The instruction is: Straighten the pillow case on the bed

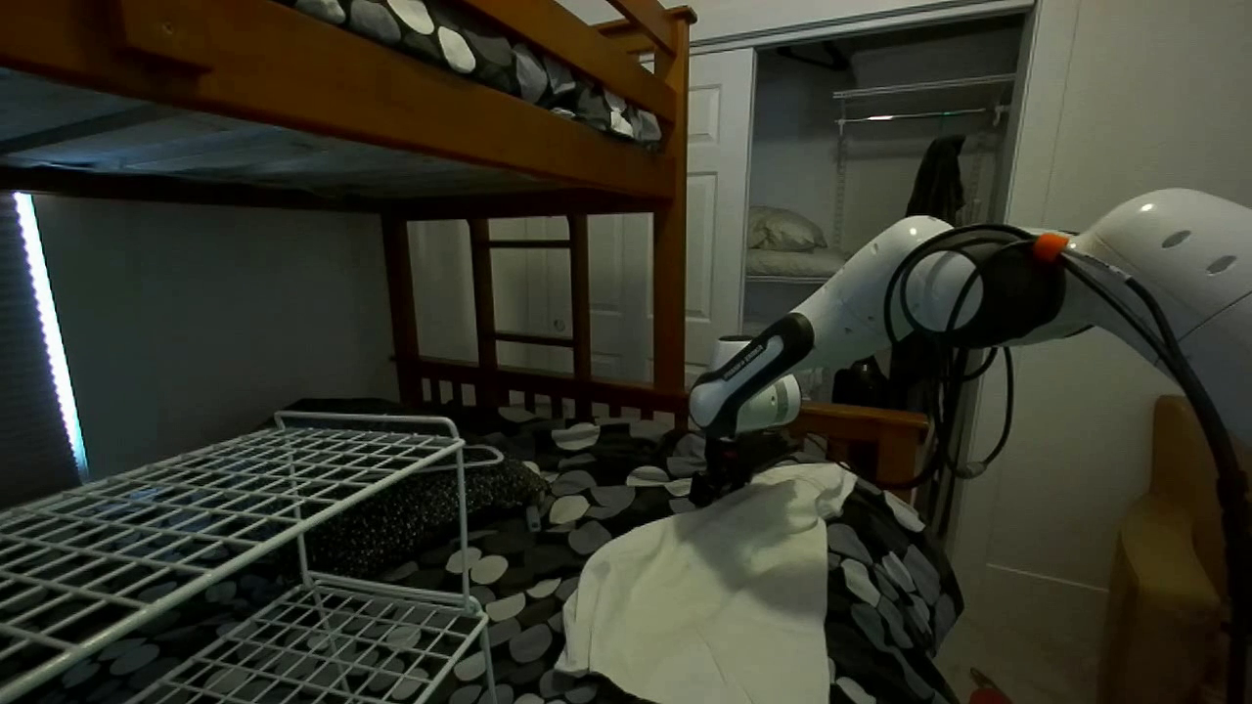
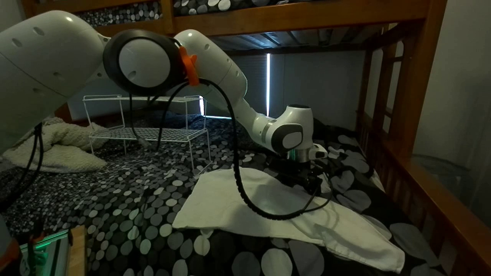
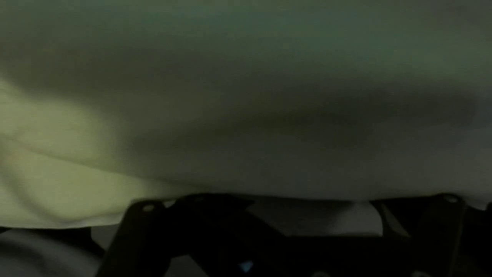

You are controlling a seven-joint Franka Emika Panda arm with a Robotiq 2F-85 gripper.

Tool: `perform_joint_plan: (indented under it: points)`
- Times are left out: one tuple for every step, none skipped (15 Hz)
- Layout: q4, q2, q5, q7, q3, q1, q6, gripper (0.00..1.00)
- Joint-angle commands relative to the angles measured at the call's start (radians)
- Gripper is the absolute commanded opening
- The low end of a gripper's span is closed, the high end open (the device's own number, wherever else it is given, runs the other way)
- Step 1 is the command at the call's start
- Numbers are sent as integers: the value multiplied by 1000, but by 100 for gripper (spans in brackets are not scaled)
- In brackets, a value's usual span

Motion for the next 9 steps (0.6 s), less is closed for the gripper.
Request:
perform_joint_plan:
  points:
    - [14, -22, -40, 55, -29, 23, -93, 100]
    - [17, -32, -47, 70, -35, 28, -130, 100]
    - [15, -44, -52, 86, -41, 34, -165, 100]
    - [16, -53, -57, 101, -44, 38, -204, 100]
    - [15, -67, -63, 118, -48, 44, -257, 100]
    - [12, -81, -67, 141, -53, 51, -308, 100]
    - [12, -91, -75, 159, -59, 57, -349, 100]
    - [10, -103, -83, 179, -65, 63, -390, 100]
    - [9, -114, -91, 195, -69, 69, -424, 100]
